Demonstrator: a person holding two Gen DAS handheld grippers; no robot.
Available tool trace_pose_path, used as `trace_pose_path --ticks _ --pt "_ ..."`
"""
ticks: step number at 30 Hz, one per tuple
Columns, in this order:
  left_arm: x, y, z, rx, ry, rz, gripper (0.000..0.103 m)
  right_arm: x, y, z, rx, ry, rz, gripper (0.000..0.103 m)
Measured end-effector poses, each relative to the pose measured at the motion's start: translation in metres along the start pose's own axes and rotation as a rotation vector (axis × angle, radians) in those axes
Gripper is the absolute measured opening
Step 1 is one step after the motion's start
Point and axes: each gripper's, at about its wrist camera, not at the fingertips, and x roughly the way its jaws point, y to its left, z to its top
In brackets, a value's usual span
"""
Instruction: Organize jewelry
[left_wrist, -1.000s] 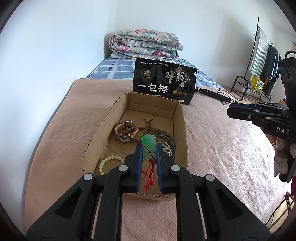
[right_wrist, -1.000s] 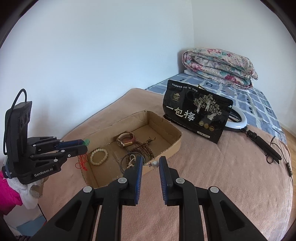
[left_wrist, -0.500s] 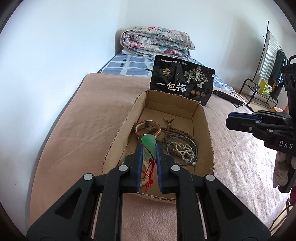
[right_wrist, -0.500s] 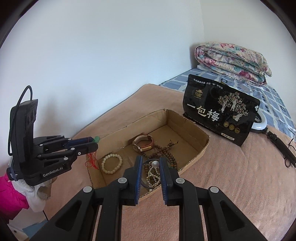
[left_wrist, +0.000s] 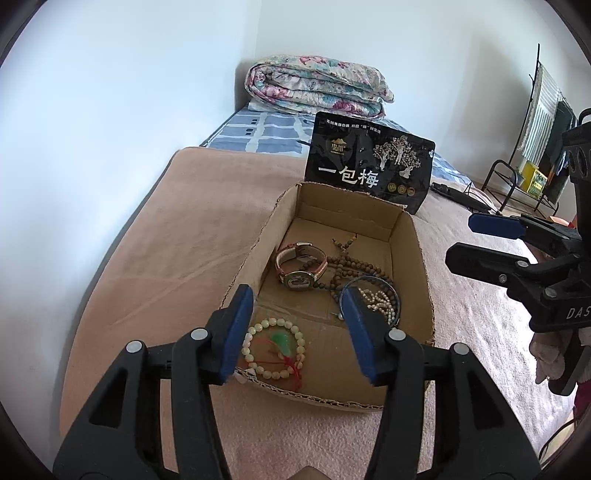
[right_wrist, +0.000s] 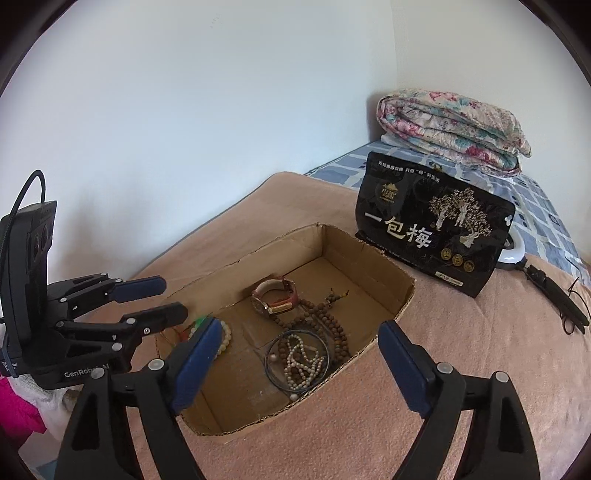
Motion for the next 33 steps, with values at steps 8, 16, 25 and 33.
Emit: trace_pose_path --ticks 8,16,25,33 --pt "-0.004 -0.001 0.000 -0.010 0.005 0.009 0.052 -0.007 -0.005 0.001 0.021 -0.010 -0.050 0.103" --pt "-0.016 -0.009 0.002 0.000 -0.019 0.008 0.061 -0.012 -0.005 -0.003 0.024 -0.006 -0.073 0.103" --pt "-0.029 -0.016 0.005 0.005 -0.034 0.013 0.062 -0.026 -0.007 -0.005 0.040 -0.019 -0.075 0.103" --pt "-0.057 -0.025 0.013 0.011 -0.079 0.012 0.062 -0.050 -0.003 0.000 0.032 -0.051 -0.087 0.103"
